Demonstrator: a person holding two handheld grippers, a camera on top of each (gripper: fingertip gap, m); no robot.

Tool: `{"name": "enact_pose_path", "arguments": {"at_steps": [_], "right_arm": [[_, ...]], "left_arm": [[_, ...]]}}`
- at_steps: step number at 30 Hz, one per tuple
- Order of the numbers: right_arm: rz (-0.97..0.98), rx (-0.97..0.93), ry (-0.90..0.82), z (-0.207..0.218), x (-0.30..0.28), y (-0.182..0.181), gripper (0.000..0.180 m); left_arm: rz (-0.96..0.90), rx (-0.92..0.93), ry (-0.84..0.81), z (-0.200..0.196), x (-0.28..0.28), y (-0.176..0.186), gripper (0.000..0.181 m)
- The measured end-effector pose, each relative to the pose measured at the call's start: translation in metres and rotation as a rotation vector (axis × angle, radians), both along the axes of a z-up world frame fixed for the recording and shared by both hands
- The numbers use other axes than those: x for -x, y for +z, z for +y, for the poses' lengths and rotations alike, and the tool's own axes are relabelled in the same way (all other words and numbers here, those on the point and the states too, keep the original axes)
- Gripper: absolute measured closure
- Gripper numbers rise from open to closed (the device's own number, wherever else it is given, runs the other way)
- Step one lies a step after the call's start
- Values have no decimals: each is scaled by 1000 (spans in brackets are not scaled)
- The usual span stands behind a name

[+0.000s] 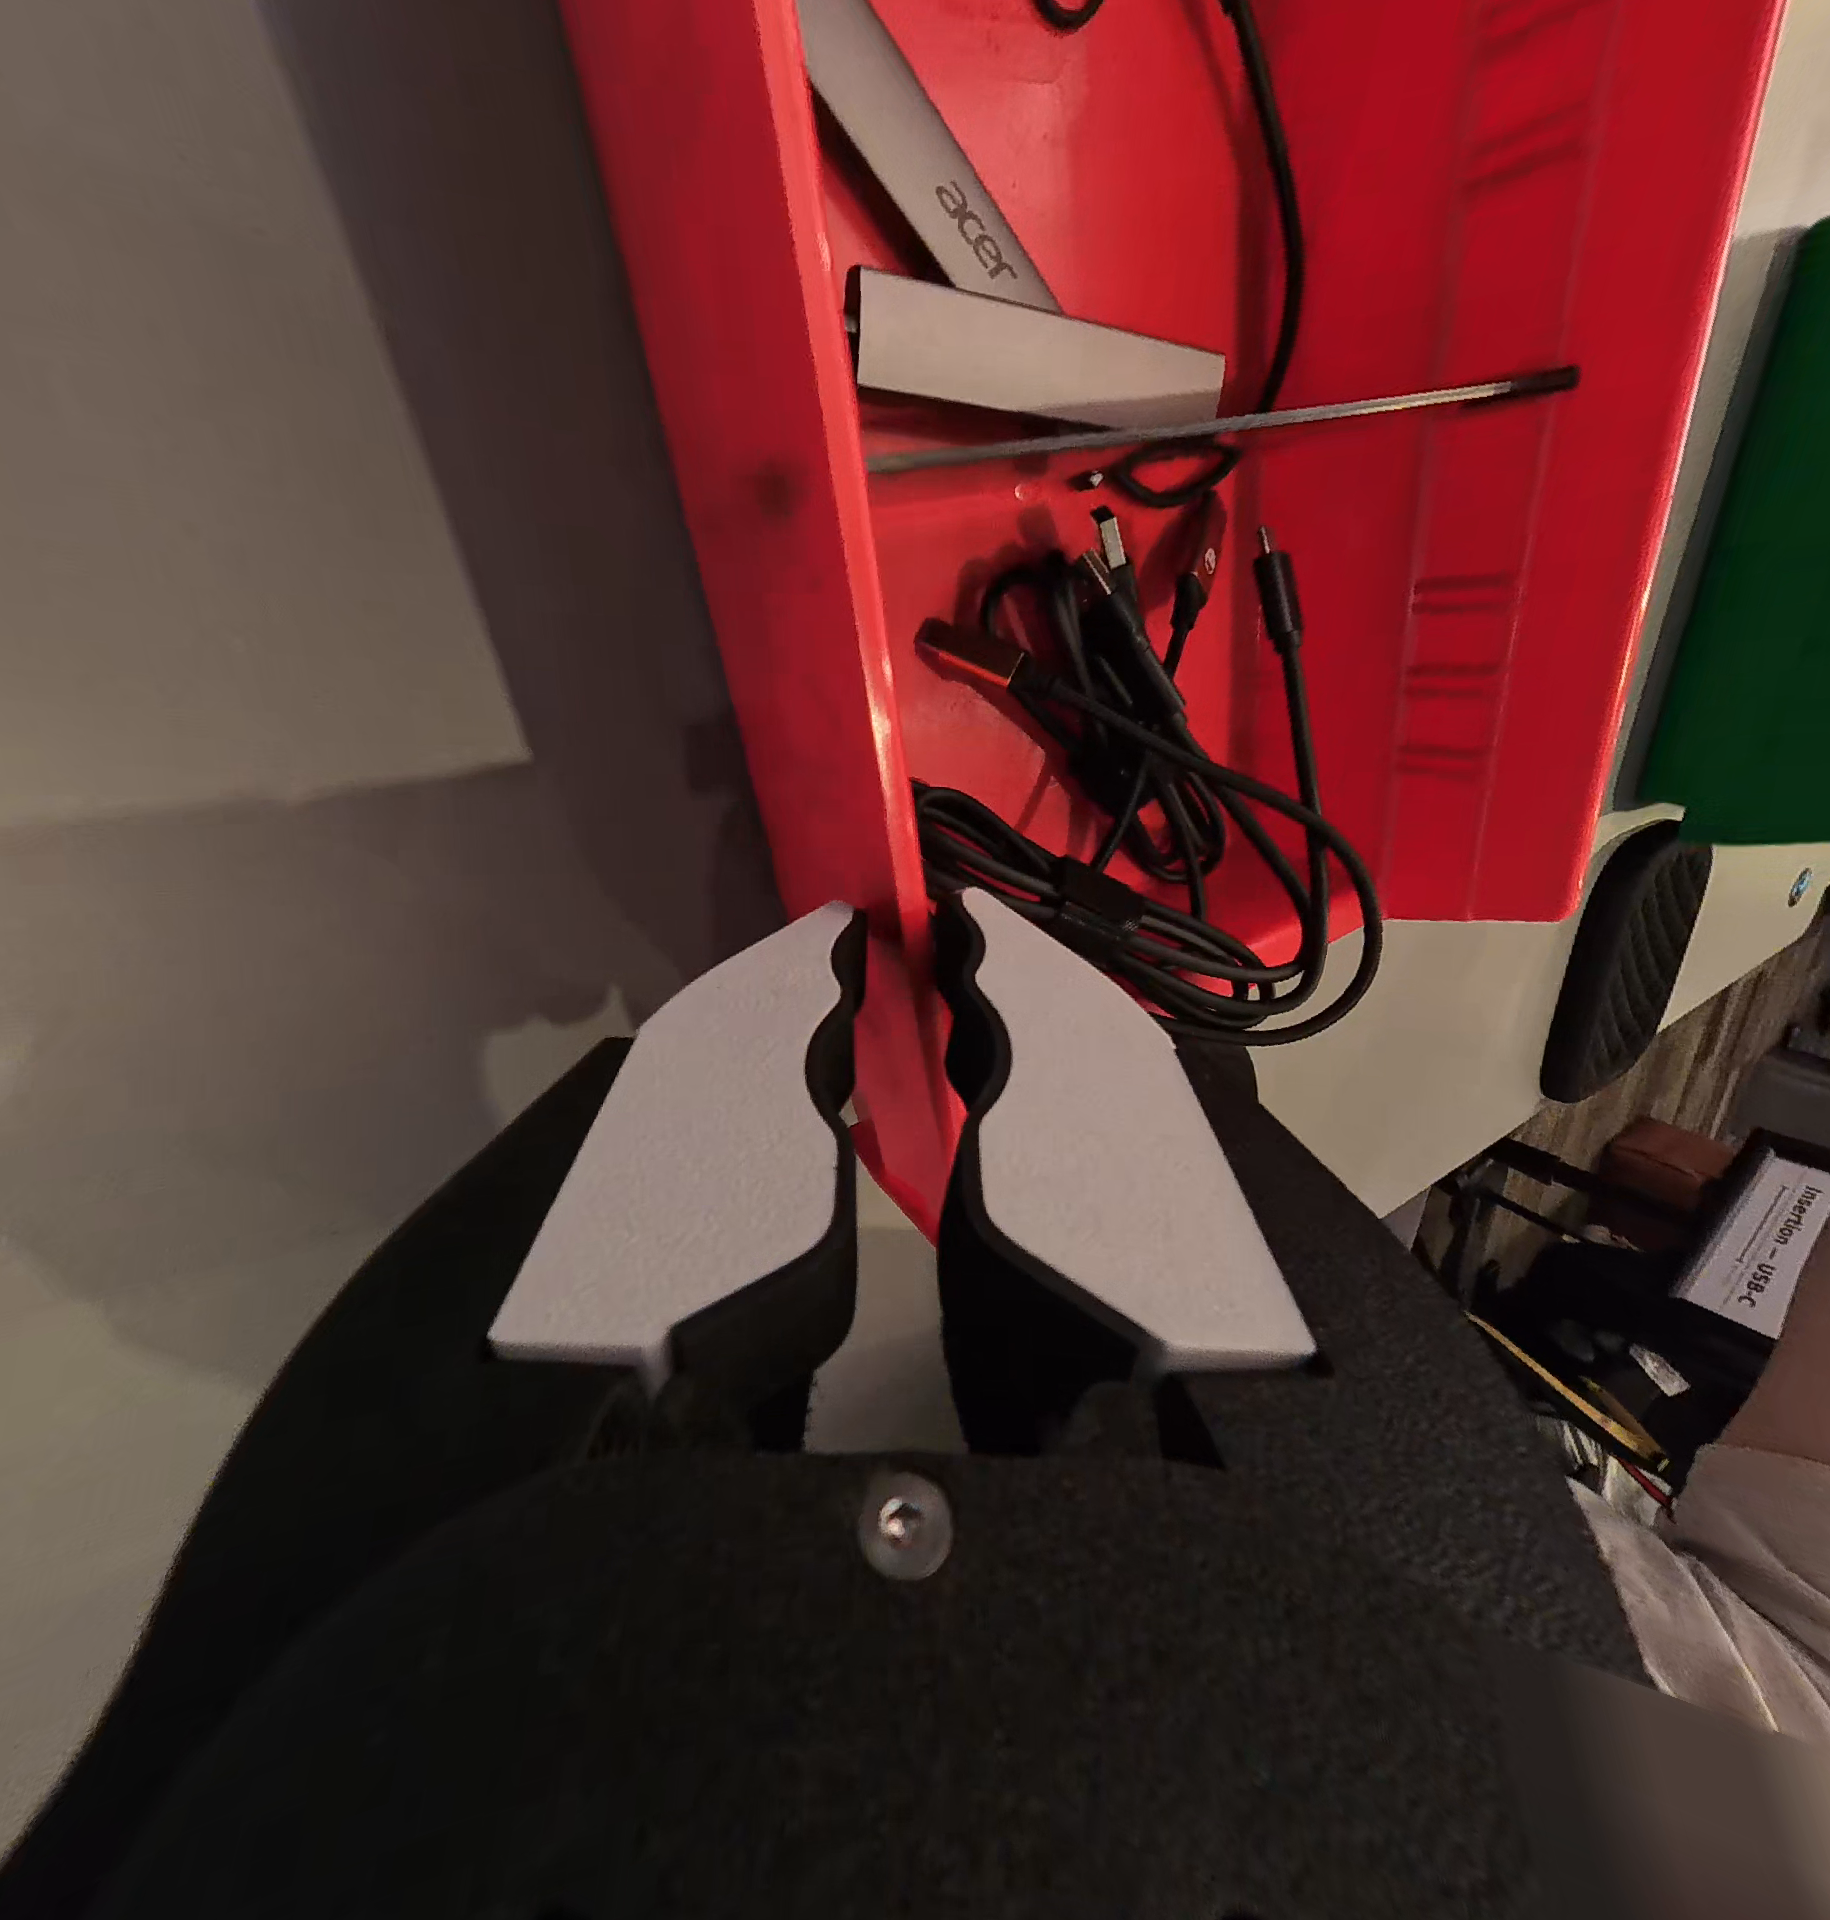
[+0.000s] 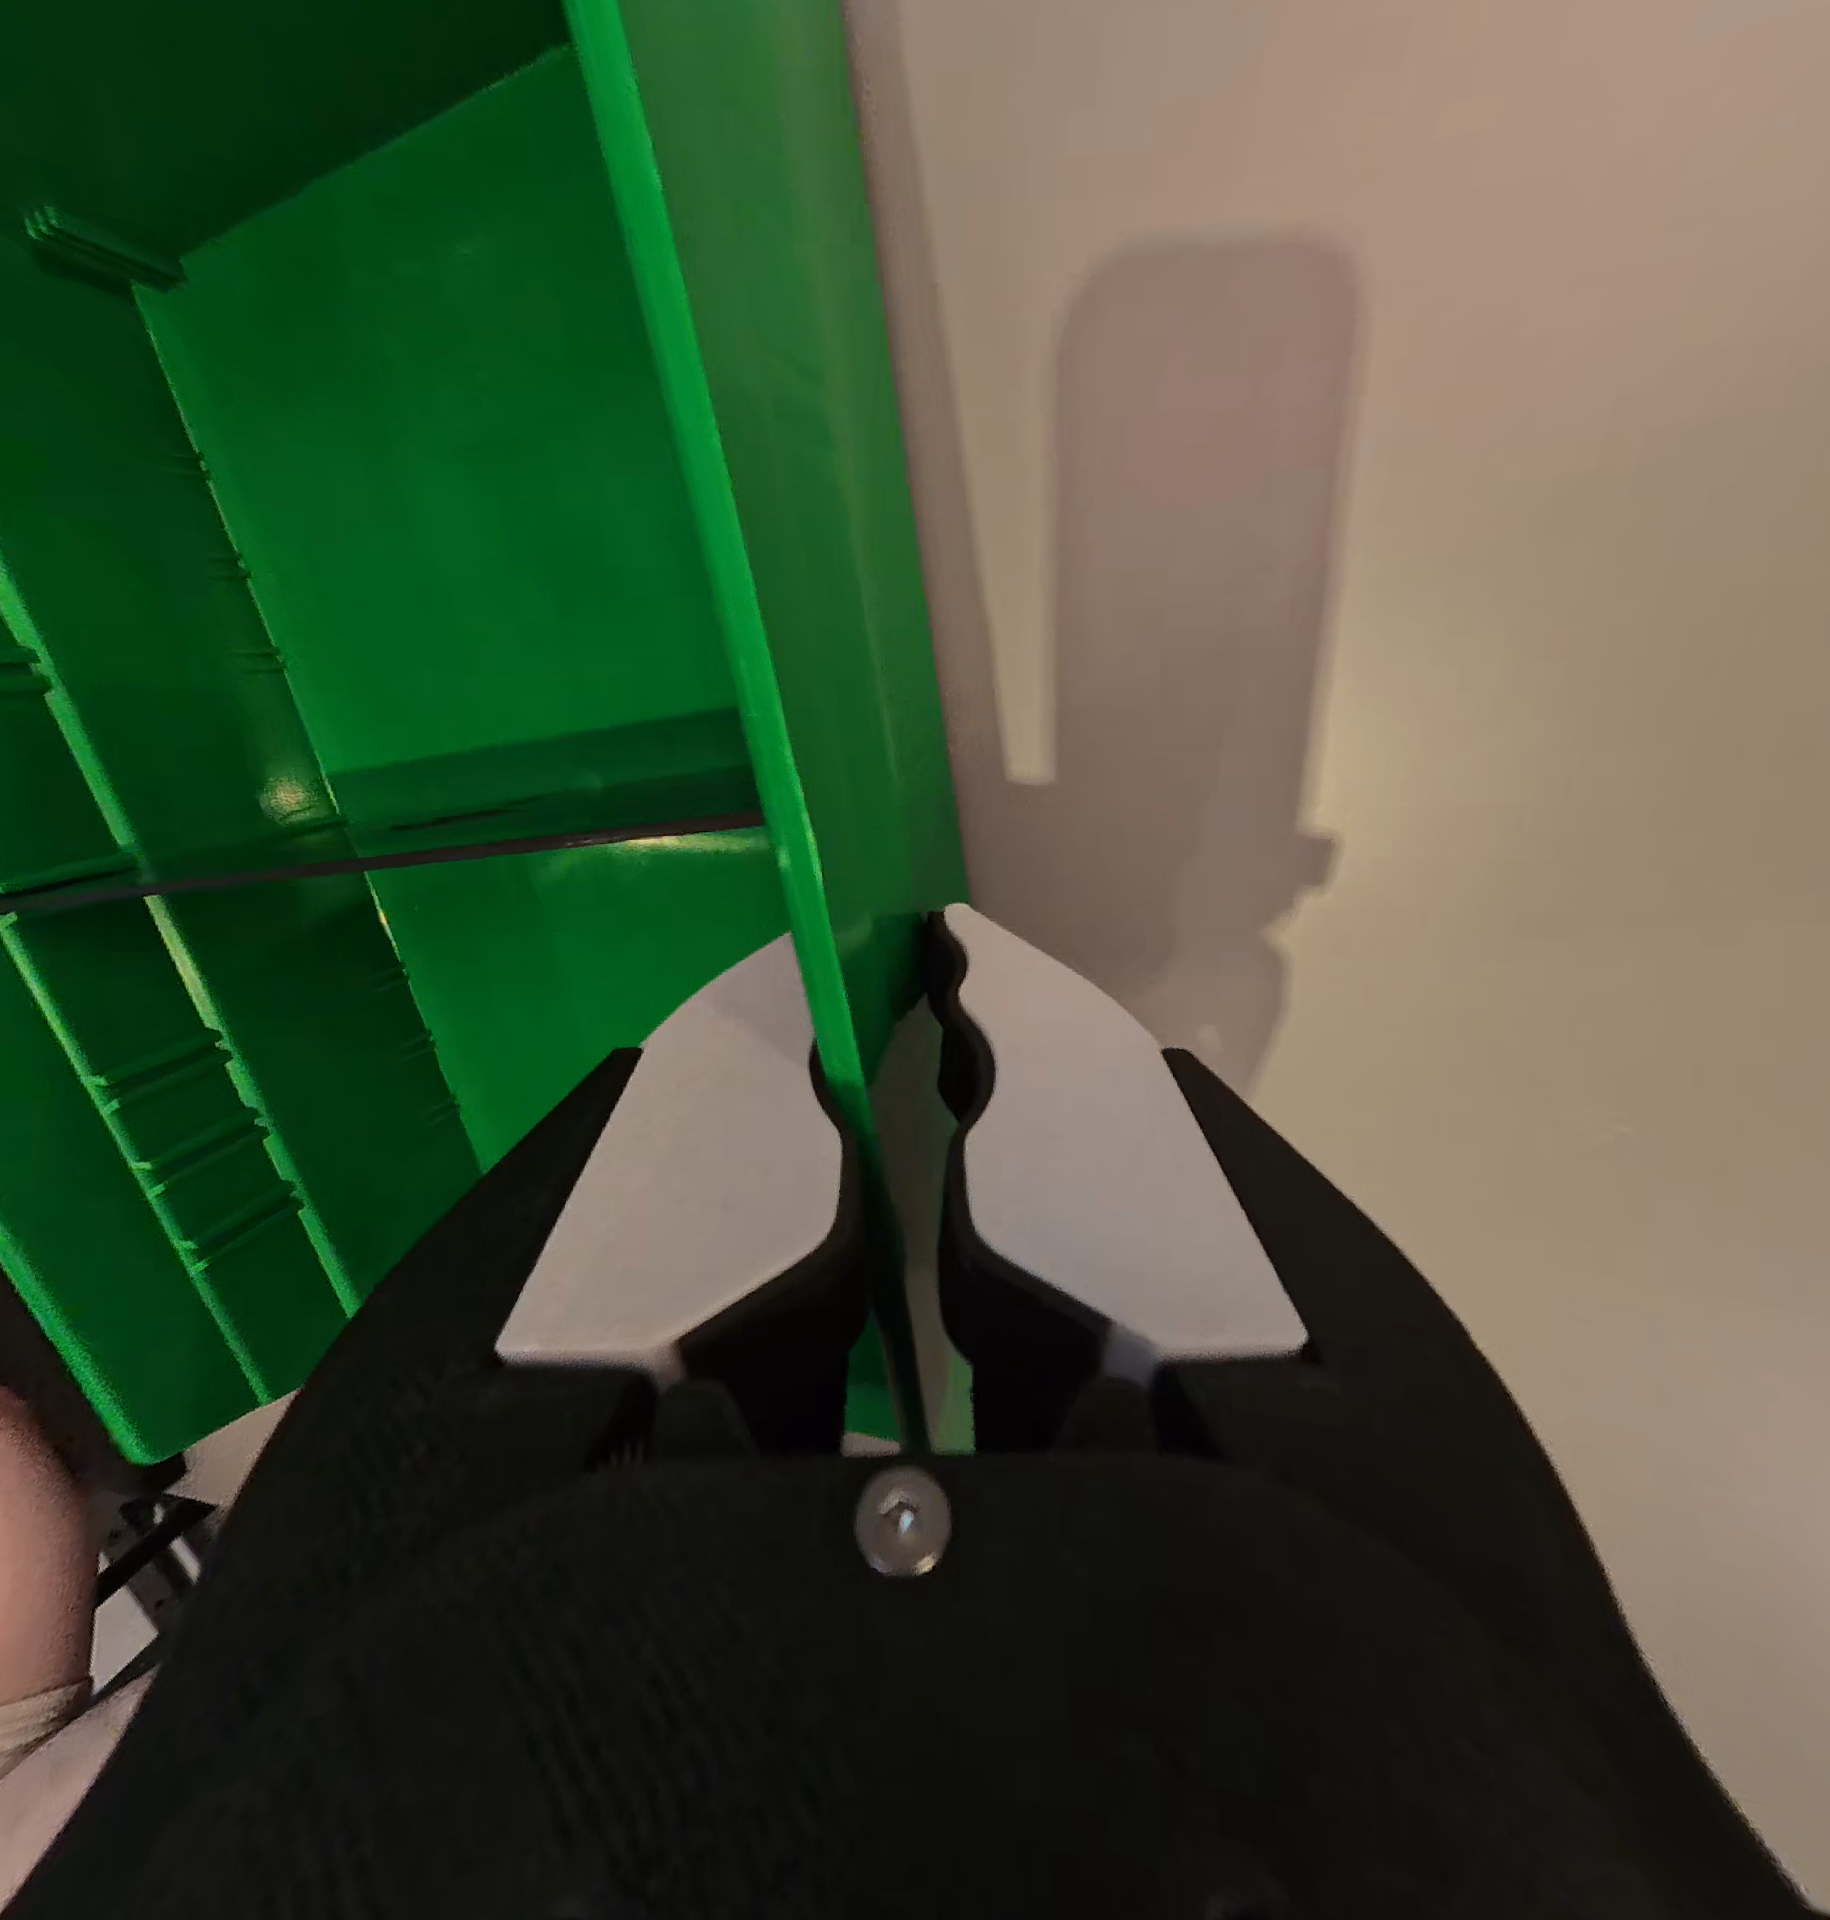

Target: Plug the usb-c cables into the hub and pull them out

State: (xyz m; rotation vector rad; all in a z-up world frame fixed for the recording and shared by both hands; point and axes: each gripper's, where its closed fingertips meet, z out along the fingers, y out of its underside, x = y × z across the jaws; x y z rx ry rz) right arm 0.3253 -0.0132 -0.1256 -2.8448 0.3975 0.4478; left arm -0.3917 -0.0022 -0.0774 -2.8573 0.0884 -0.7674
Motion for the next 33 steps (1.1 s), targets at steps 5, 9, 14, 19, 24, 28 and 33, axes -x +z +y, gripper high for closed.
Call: {"name": "enact_pose_path", "arguments": {"at_steps": [5,9,14,19,24,28,33], "right_arm": [[-27,12,57,2,-2,-1,172],[-63,30,103,-1,-5,-2,174],[-65,33,120,-5,-9,-2,174],[-66,31,126,-9,-15,-2,174],[-61,12,127,-7,-15,-2,173],[-40,-13,120,-6,-13,-2,171],[41,-134,88,0,-13,8,164]], "left_arm": [[9,-8,21,1,6,0,169],[-4,-12,44,2,9,0,169],[-2,-14,44,1,11,0,169],[0,-7,42,-3,12,1,169],[5,-11,47,-2,14,1,169],[-9,-6,69,-3,15,2,169],[-88,-43,116,-4,17,16,170]]}}
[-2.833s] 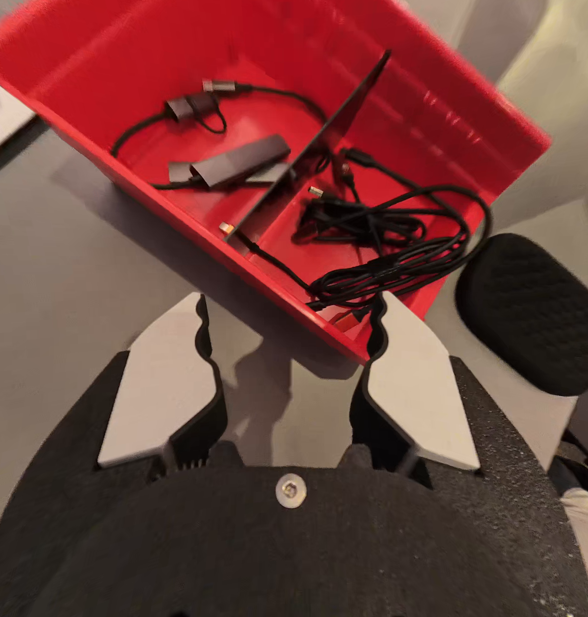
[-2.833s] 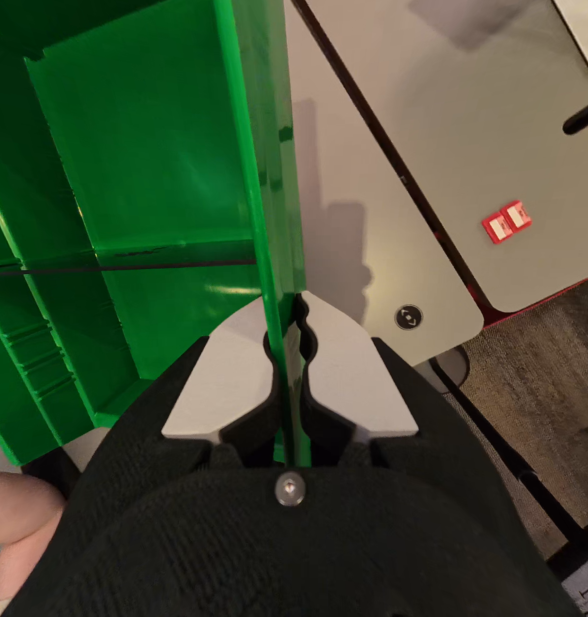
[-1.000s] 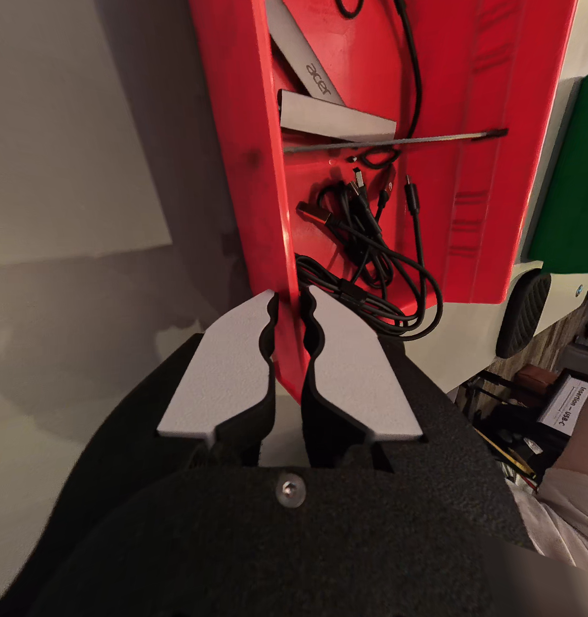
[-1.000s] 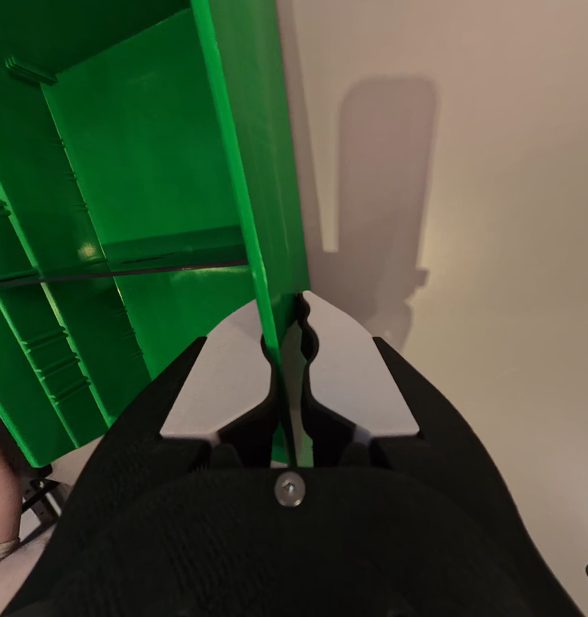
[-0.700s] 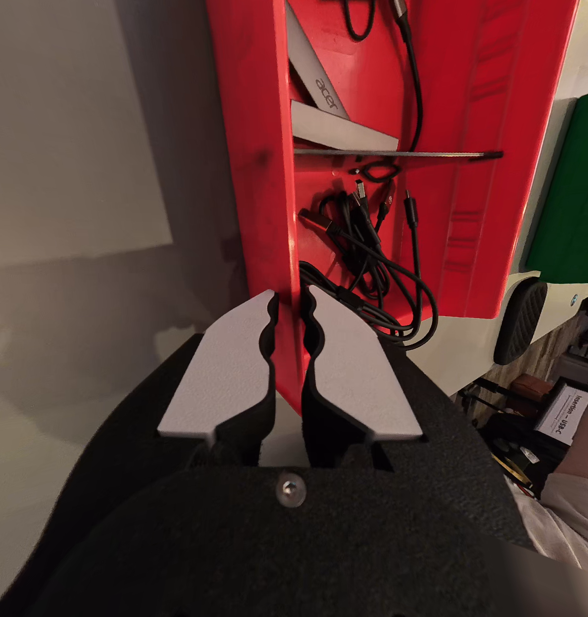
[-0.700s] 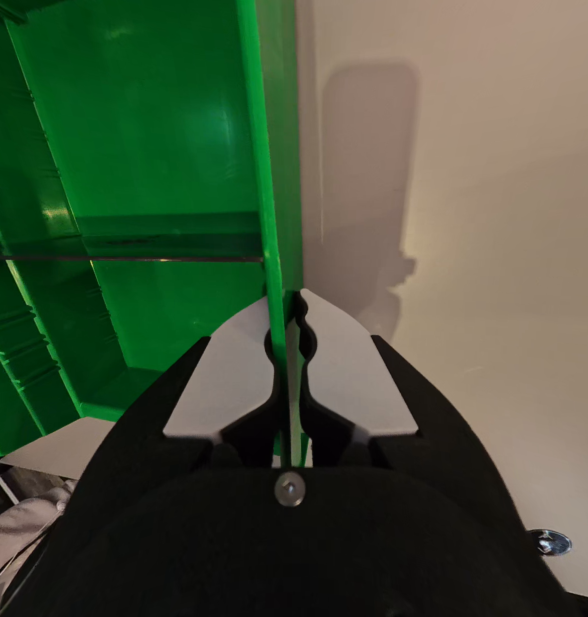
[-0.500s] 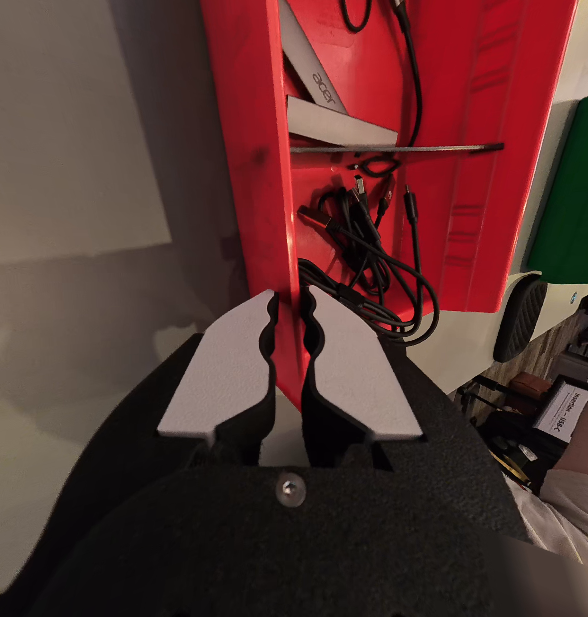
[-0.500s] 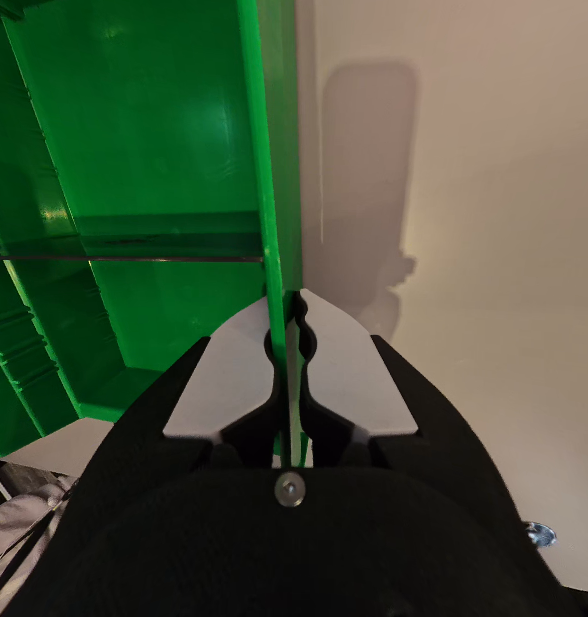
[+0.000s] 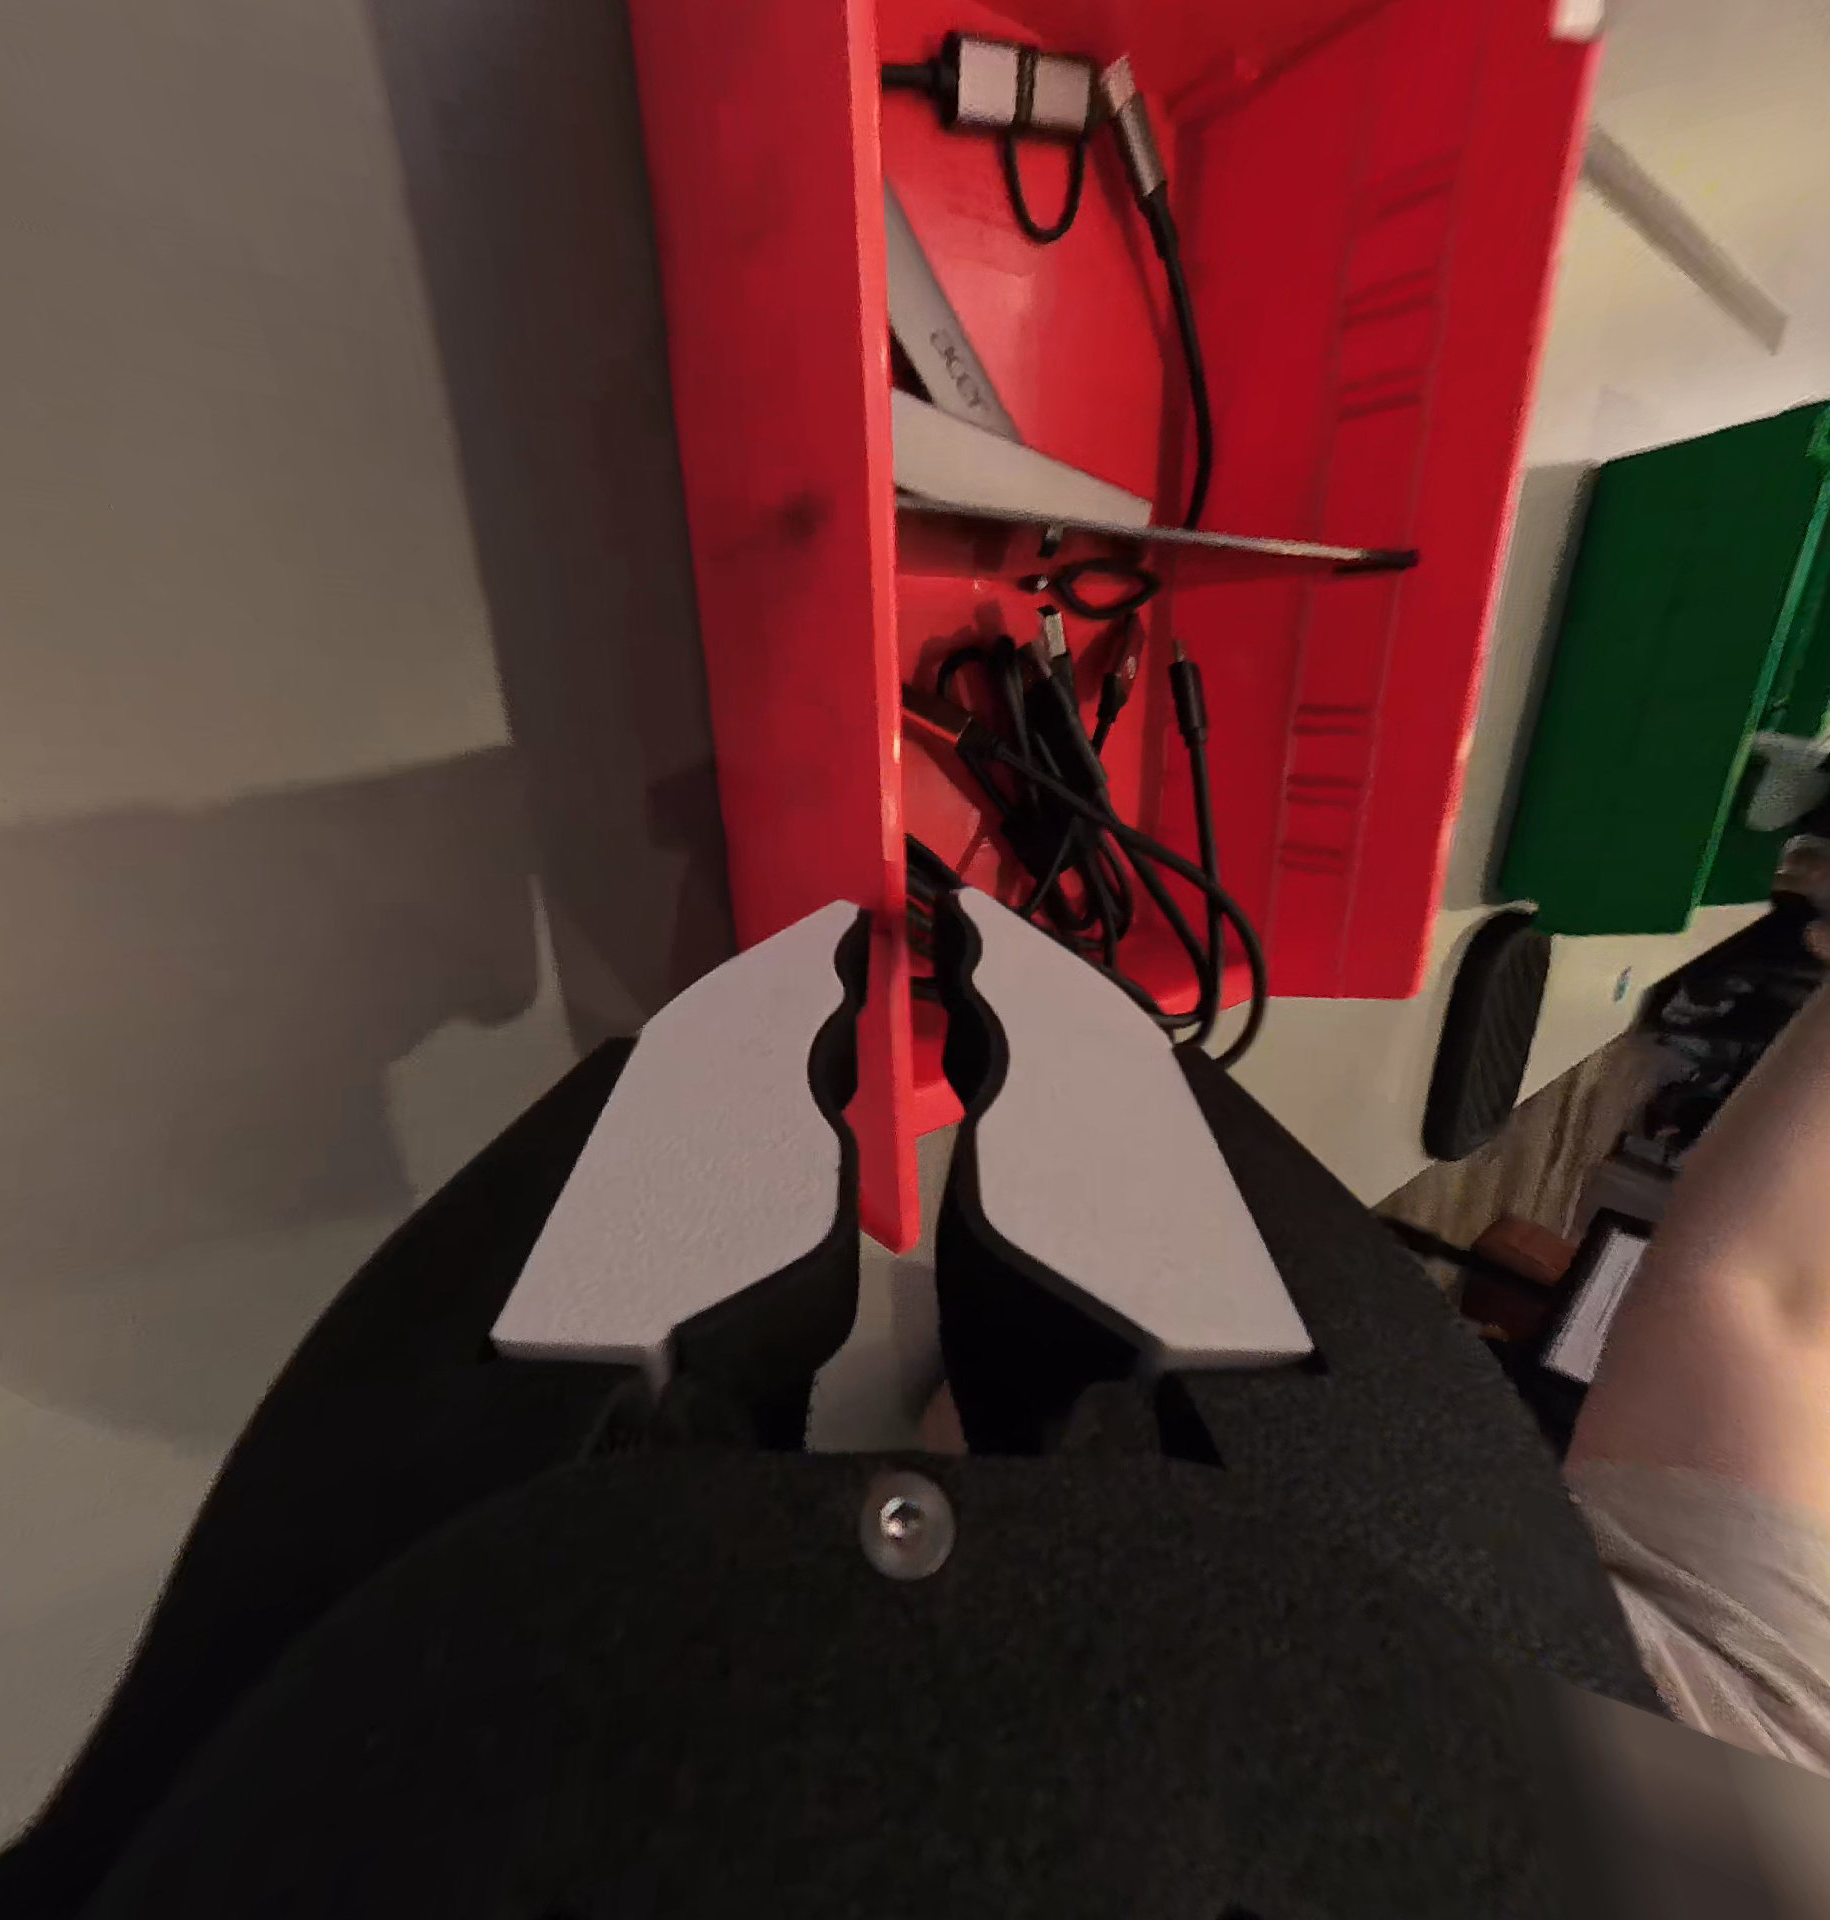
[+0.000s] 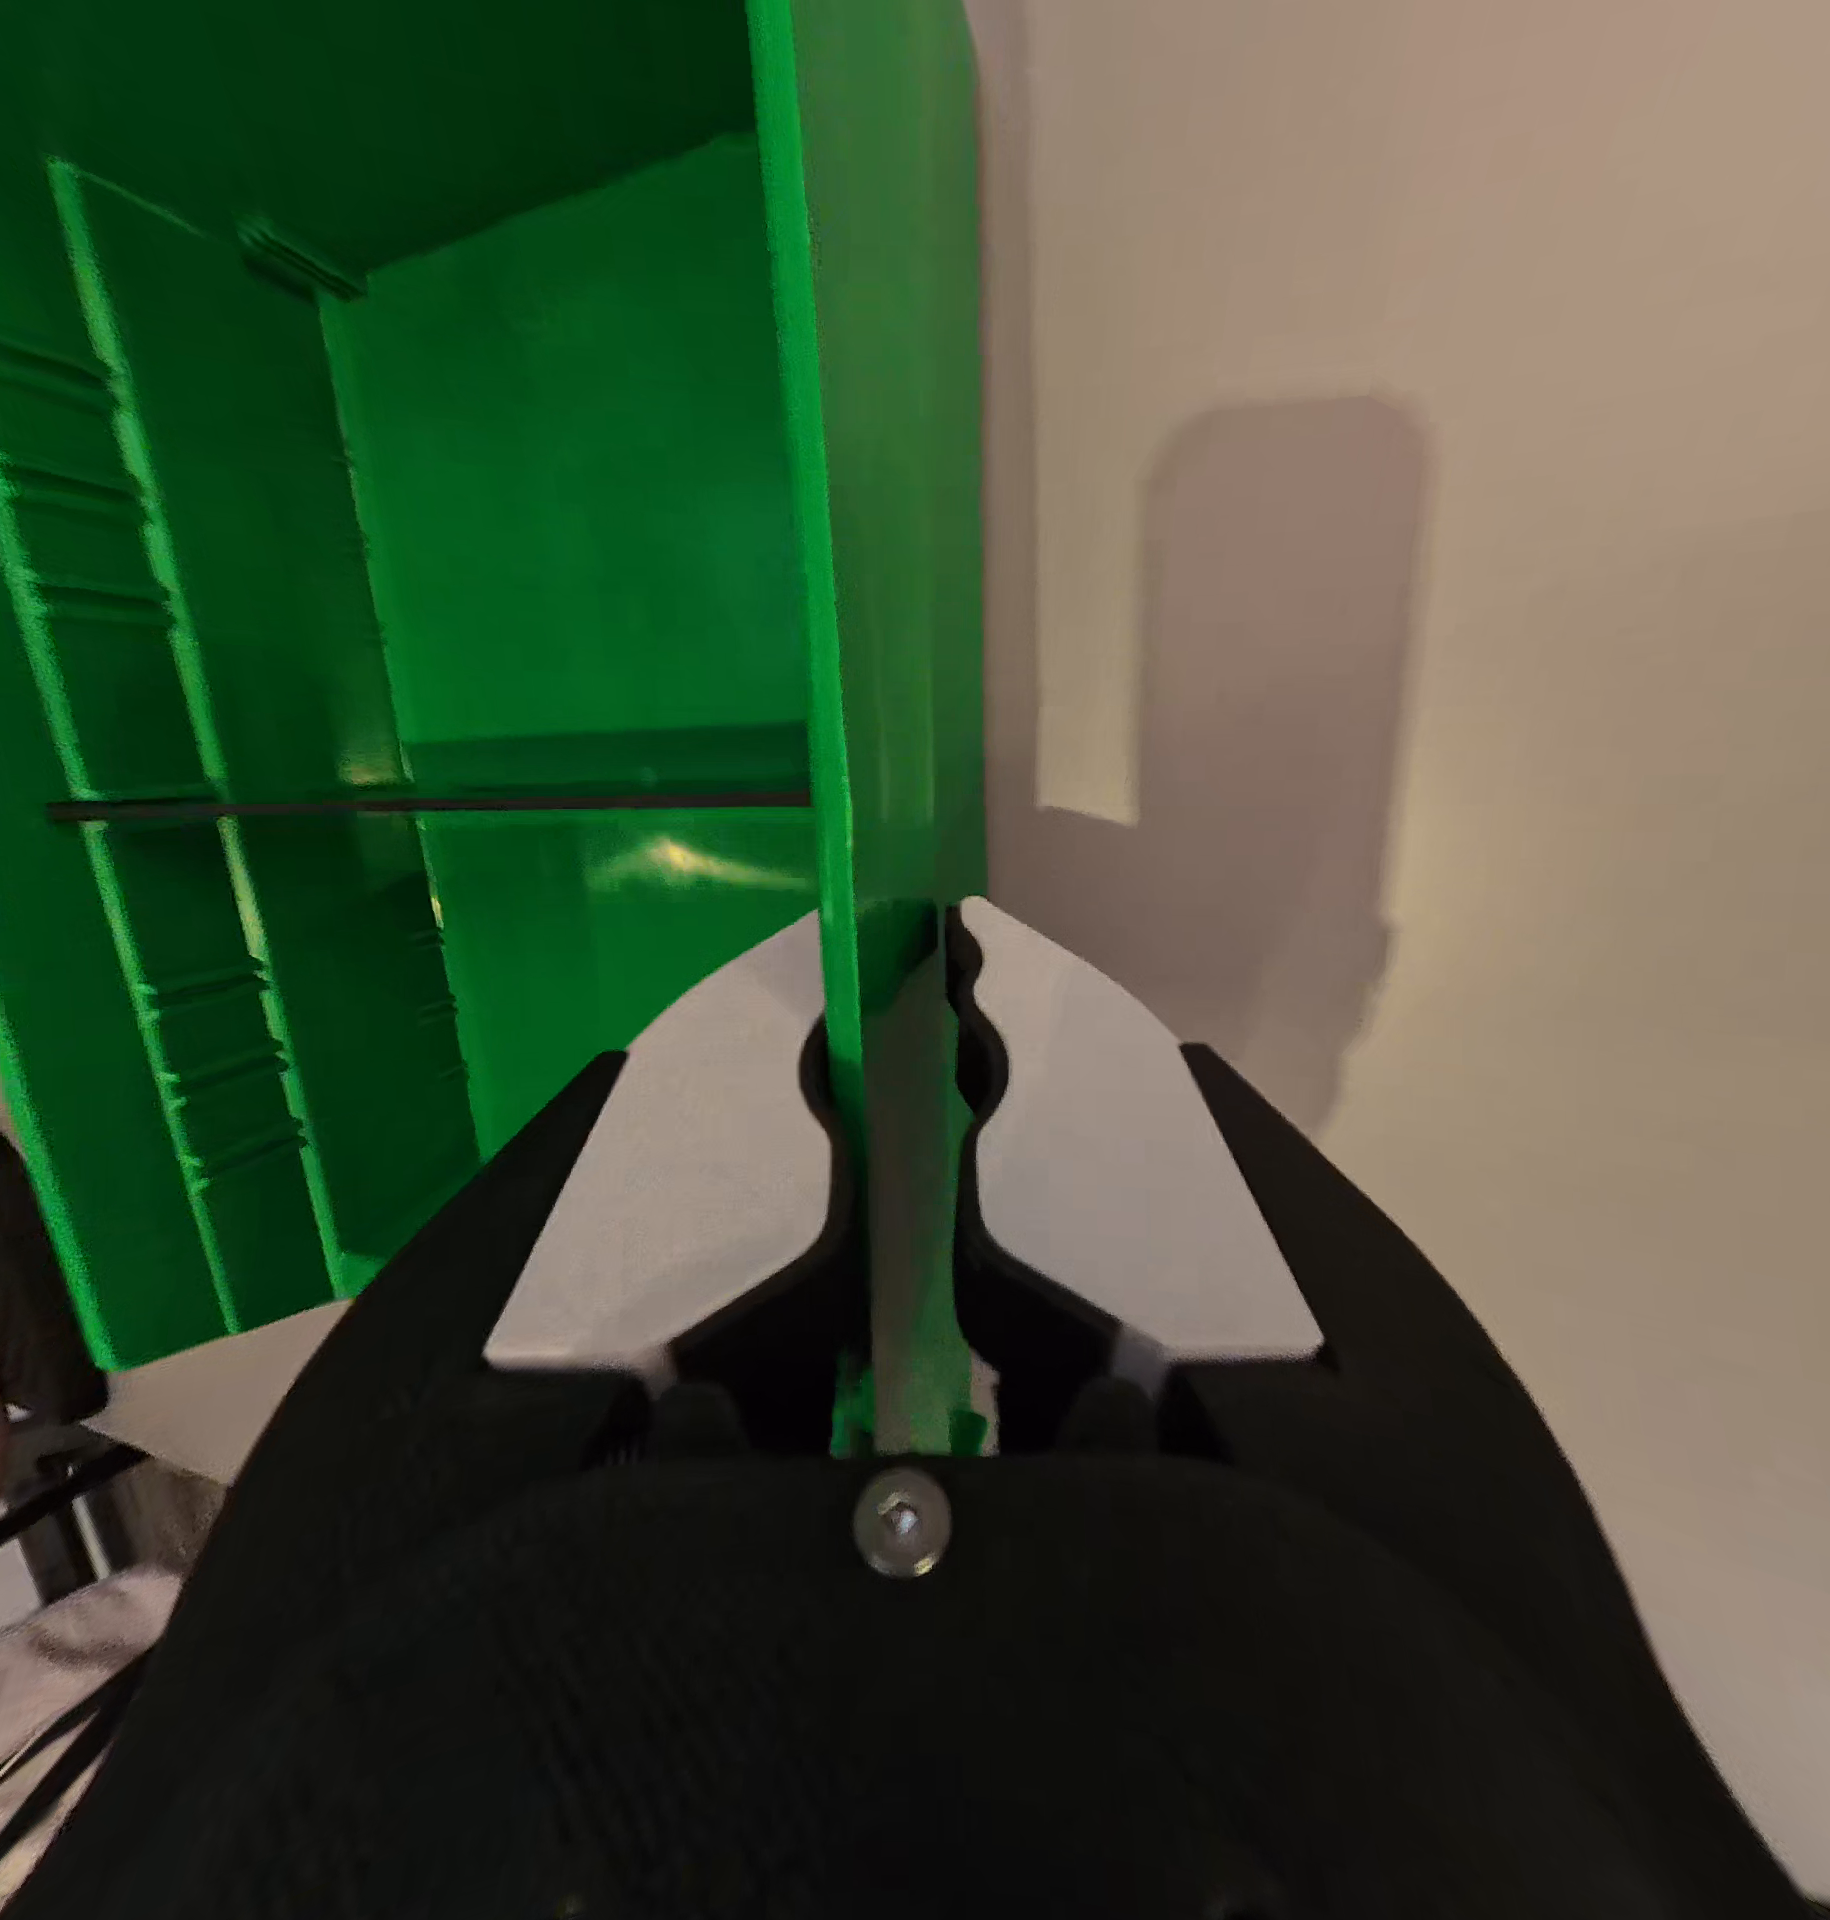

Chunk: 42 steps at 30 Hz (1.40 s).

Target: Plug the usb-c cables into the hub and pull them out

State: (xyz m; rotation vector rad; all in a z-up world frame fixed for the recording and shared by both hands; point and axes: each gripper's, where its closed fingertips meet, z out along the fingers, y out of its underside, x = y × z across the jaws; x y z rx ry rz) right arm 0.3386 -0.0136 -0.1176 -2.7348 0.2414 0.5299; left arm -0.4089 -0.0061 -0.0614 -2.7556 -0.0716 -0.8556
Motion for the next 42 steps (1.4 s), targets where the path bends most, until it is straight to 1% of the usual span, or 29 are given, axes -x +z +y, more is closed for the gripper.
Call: {"name": "enact_pose_path", "arguments": {"at_steps": [1,3,6,8,10,12,15,17,19,21,23,25,27,28,31,32,34,35,36,38,39,42], "right_arm": [[16,-47,-12,3,-1,6,159],[40,-156,-51,11,-6,23,156],[-48,-338,-88,19,-21,57,152],[-133,-513,-96,27,-22,92,152],[-221,-779,-105,35,-12,141,149],[-285,-1042,-92,34,12,191,149],[-310,-1357,-34,27,69,250,133],[-295,-1451,42,27,111,270,133],[-270,-1505,141,33,152,284,133],[-245,-1544,240,38,187,296,133],[-257,-1554,332,42,214,297,132],[-301,-1573,379,42,230,289,132],[-337,-1686,413,42,244,288,141],[-345,-1690,451,44,249,283,143],[-309,-1632,495,53,257,267,143],[-298,-1618,512,56,259,261,142],[-283,-1589,537,60,261,253,142],[-280,-1582,550,60,262,252,142],[-284,-1585,562,59,262,252,142],[-299,-1603,569,56,260,255,143],[-307,-1609,567,57,259,257,143],[-284,-1625,567,54,258,262,143]], "left_arm": [[-15,-25,21,1,1,7,170],[-5,-85,46,2,5,20,169],[47,-224,77,7,8,49,170],[86,-344,69,10,4,73,170],[133,-486,37,14,-5,100,170],[165,-645,-38,17,-24,128,168],[216,-861,-149,21,-60,158,152],[277,-935,-202,24,-80,165,129],[365,-973,-265,29,-96,165,123],[437,-1026,-303,35,-110,166,122],[494,-1060,-339,42,-122,162,121],[568,-1057,-384,51,-130,153,119],[634,-1050,-416,59,-134,145,126],[657,-1049,-437,63,-137,141,131],[744,-1014,-500,75,-140,123,138],[786,-977,-520,79,-137,114,143],[855,-903,-583,86,-133,91,143],[870,-878,-613,90,-133,80,148],[855,-857,-635,94,-134,68,152],[779,-797,-704,102,-140,42,153],[769,-757,-752,108,-139,28,153],[877,-534,-876,125,-109,-9,155]]}}
